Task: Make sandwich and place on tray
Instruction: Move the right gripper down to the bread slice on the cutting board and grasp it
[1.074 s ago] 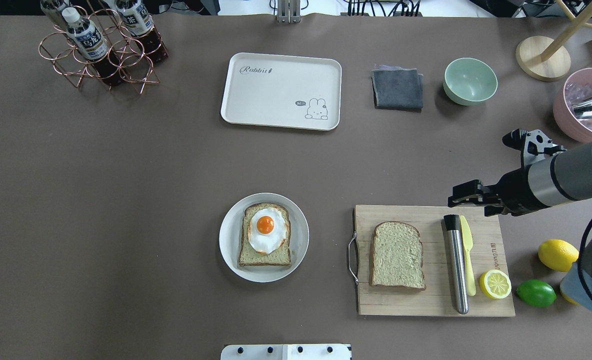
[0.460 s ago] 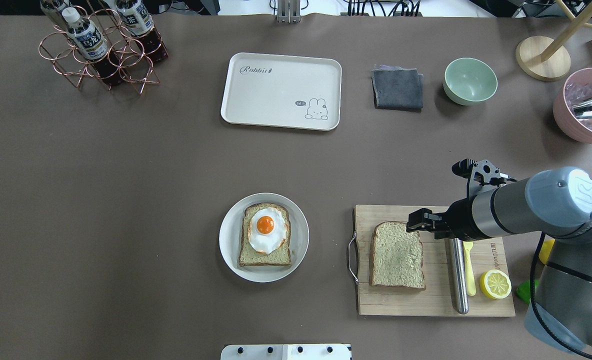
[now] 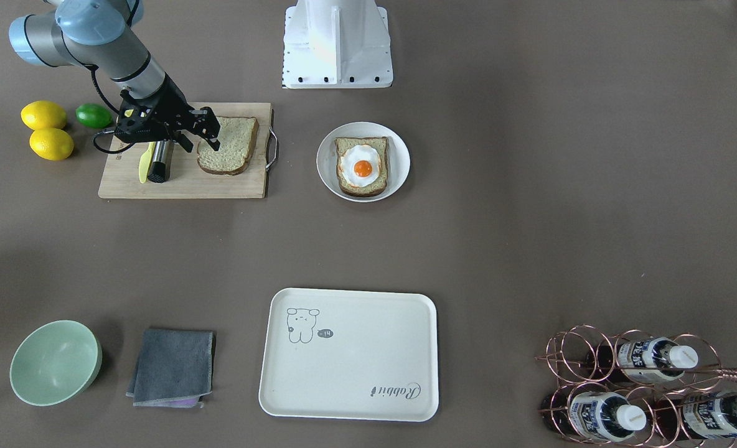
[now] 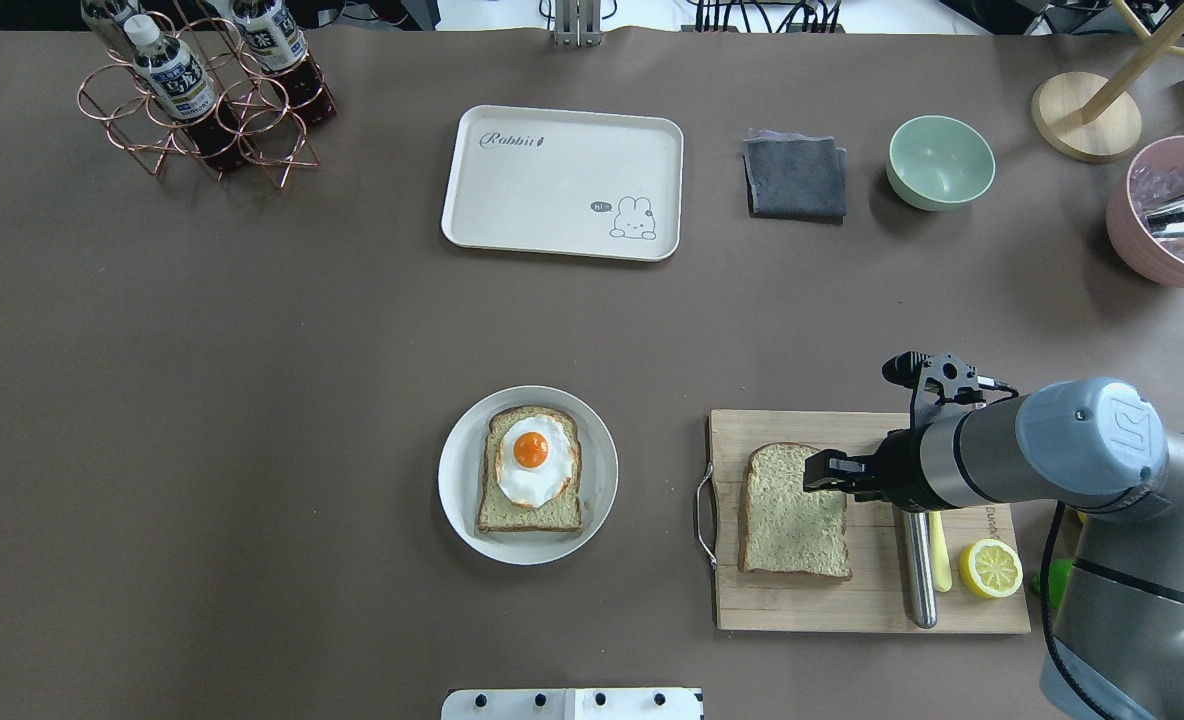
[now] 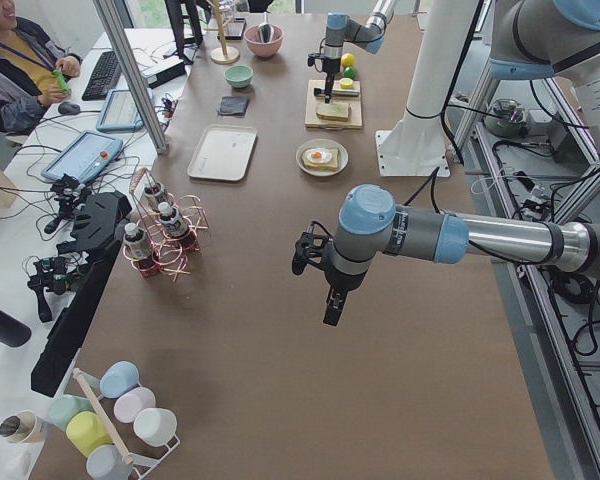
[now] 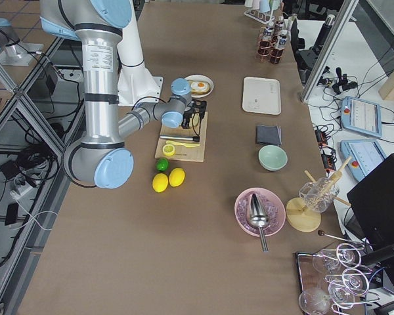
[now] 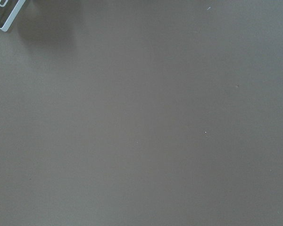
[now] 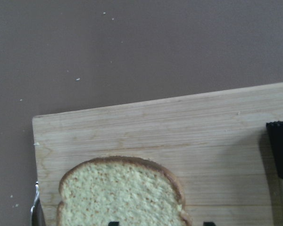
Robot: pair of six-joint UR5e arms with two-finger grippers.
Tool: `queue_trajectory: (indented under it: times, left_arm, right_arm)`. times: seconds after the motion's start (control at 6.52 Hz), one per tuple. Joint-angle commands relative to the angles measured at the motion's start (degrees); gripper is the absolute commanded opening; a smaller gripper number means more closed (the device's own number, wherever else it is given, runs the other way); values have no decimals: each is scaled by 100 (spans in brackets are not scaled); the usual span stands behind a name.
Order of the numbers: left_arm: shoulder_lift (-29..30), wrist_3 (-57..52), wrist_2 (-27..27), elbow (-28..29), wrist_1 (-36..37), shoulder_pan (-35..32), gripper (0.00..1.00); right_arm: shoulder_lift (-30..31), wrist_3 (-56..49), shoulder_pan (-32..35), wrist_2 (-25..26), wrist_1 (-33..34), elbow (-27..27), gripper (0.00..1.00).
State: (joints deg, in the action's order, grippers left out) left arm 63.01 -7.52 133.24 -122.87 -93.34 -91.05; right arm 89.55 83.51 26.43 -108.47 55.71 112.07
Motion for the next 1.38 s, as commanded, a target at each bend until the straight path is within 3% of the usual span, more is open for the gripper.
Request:
queue_trajectory:
  times: [0.0,0.61,0.92,1.07,1.23]
  left_arm:
    - [0,-4,0,0,0,-1,98]
    - [0,-4,0,0,0,-1,98]
    - [0,-4,0,0,0,-10,98]
    - [0,-4,0,8,0,-18,98]
    - [0,-4,0,8,0,-18,98]
  right_arm:
    - [19,-1,-24,-8,1,-27,64]
    - [1,-1,-68,-34,-8,-124,56]
    - [10,-1,-68,-43,-8,-124,28]
    - [2,-1,-68,-43,-16,-124,2]
    - [-7,-1,-59,-60,-17,-115,0]
